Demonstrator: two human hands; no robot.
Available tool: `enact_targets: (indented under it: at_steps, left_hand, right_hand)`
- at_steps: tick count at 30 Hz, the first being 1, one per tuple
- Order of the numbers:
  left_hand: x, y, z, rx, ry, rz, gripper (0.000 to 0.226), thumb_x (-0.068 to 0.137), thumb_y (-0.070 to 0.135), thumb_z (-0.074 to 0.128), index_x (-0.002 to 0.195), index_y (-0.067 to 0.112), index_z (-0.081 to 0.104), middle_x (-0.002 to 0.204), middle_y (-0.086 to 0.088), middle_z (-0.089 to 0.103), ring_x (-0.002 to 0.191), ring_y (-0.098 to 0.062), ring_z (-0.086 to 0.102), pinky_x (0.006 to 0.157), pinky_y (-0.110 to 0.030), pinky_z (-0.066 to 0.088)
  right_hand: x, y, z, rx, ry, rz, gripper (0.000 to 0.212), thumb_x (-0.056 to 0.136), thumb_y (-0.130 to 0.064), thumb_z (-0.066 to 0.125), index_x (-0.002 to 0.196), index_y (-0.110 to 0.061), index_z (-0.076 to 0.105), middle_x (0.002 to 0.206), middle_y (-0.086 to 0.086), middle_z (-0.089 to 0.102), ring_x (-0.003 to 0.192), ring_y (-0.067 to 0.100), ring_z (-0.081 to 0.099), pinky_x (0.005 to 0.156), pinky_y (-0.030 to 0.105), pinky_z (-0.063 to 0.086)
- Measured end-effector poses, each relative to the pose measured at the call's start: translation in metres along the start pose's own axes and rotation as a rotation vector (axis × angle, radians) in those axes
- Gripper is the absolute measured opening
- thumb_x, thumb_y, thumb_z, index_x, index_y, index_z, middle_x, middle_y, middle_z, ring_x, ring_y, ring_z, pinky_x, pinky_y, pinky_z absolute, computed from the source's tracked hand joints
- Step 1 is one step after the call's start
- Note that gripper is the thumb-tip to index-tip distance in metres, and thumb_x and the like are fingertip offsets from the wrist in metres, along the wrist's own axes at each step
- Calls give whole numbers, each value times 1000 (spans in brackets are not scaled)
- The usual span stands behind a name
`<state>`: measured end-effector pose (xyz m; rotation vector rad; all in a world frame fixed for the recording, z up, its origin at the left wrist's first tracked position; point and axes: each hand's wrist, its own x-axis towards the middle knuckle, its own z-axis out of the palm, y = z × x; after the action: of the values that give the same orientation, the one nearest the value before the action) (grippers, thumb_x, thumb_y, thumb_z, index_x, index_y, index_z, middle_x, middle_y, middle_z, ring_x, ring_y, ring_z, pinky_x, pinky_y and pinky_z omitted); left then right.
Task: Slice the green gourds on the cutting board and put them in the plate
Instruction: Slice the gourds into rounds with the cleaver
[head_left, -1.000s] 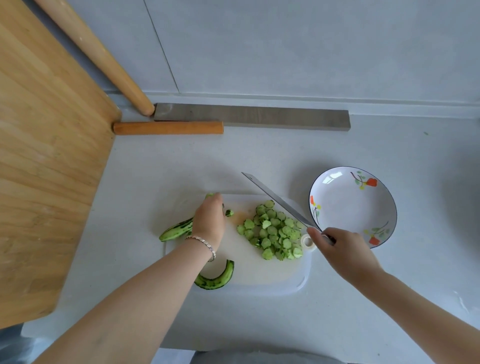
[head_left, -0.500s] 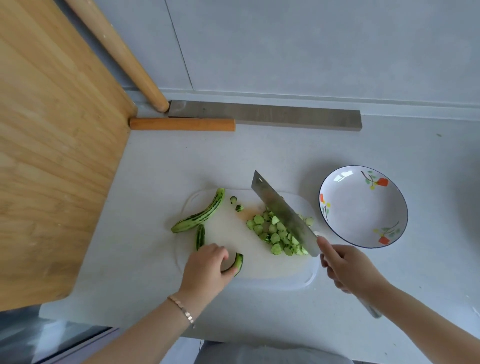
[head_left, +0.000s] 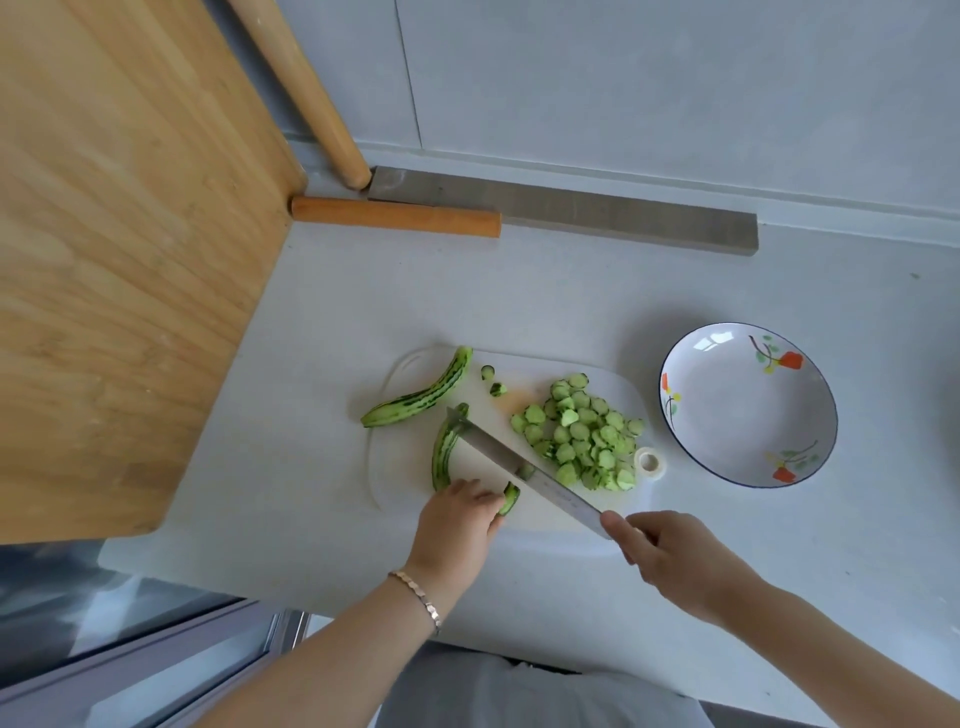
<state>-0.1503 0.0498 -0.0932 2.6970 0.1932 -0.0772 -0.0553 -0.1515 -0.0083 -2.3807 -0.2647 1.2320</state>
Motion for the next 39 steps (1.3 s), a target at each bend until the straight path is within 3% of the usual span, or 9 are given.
enact_targets:
  at_steps: [6,12,29,31,35,39]
  left_hand:
    - [-3,5,5,12,80,33,28,45,1,87,65,10,70,63,0,60,54,-19,57,44,-18,42]
    - [-3,9,6,-9,118,-5,27,49,3,87,70,10,72,65,-1,61,57,-20,59,45,-20,45]
    - [-1,13,6,-51,106,-46,26,49,3,88,69,11,73,66,0,63,58,-20,60,45,-19,47]
    - [-2,10,7,-68,113,-54,27,51,2,86,73,11,74,67,0,64,60,-20,61,48,-20,48]
    - [-2,6,8,-86,106,-53,28,54,0,83,79,10,74,70,-2,64,62,-23,60,53,-25,51]
    - [0,8,5,-85,102,-25,29,52,-3,84,76,8,74,71,-1,65,62,-21,62,50,-21,50]
  right_hand:
    - [-3,0,-2,-113,-10,-31,54,89,-59,38,64,-11,34,62,4,35,53,15,27,53,26,25]
    - [-4,2,1,-66,-37,5,52,90,-58,38,67,-10,38,59,2,34,48,13,25,52,26,26]
    - [3,21,22,-92,34,-59,54,92,-53,41,57,-15,24,50,-4,25,45,10,22,48,22,22]
    - [5,26,28,-43,35,-42,53,91,-52,42,58,-14,28,50,-4,27,44,9,22,48,21,22]
    - [8,30,26,329,-23,114,50,89,-54,44,62,-12,40,46,-4,33,38,10,26,41,20,25]
    - [6,29,13,277,-36,75,51,89,-57,42,61,-13,42,43,-7,34,39,11,29,43,21,27]
